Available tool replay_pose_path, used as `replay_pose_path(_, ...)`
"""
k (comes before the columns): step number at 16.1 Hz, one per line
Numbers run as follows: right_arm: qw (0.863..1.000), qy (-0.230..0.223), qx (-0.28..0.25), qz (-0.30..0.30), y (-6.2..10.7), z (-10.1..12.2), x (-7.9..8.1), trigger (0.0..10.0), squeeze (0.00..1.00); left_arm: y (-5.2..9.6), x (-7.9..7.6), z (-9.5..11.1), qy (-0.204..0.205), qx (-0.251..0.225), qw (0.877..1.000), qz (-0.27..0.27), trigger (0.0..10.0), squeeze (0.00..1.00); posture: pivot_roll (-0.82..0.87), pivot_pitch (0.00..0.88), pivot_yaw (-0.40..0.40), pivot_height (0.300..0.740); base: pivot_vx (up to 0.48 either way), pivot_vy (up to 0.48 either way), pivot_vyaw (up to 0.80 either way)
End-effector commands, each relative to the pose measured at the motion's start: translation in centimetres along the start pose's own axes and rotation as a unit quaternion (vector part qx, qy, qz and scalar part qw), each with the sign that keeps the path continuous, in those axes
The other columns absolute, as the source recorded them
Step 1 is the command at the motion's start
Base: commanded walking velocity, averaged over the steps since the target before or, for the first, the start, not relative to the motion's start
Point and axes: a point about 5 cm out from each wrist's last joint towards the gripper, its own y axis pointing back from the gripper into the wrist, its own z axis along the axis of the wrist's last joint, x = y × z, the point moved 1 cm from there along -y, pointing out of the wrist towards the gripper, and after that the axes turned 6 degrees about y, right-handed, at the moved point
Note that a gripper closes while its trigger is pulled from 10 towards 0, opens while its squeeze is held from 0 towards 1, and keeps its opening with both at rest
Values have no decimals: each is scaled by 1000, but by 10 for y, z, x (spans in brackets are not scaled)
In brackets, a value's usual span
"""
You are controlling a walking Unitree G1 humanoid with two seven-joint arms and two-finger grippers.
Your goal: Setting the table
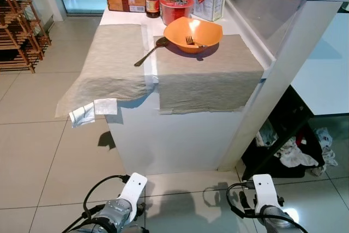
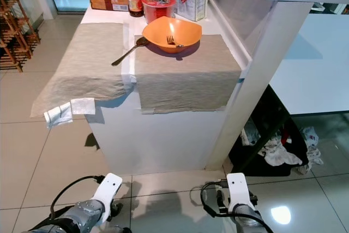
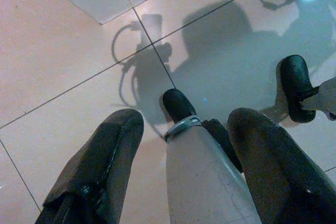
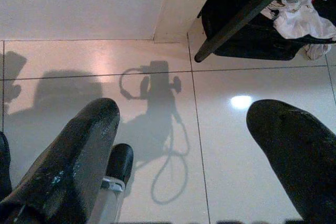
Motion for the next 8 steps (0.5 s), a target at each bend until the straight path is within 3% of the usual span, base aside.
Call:
replay_pose_path(1,1000,-2,1,-6,-1,3,-3,10000,0,0,-1,5,-3,-5,1000,4,10000,0,-43,0,-13,740,0,0,0)
replay_pose_path(4,1000,4,3,-1,-2,4,-2,10000,0,0,-1,5,3,-4,1000,6,10000,0,-42,0,-11,740,0,0,0)
replay_pose_path(8,1000,2,19,22,-2,2,1,10000,0,-1,-7,-5,49,23,998,-21,10000,0,-47,0,-6,740,0,0,0)
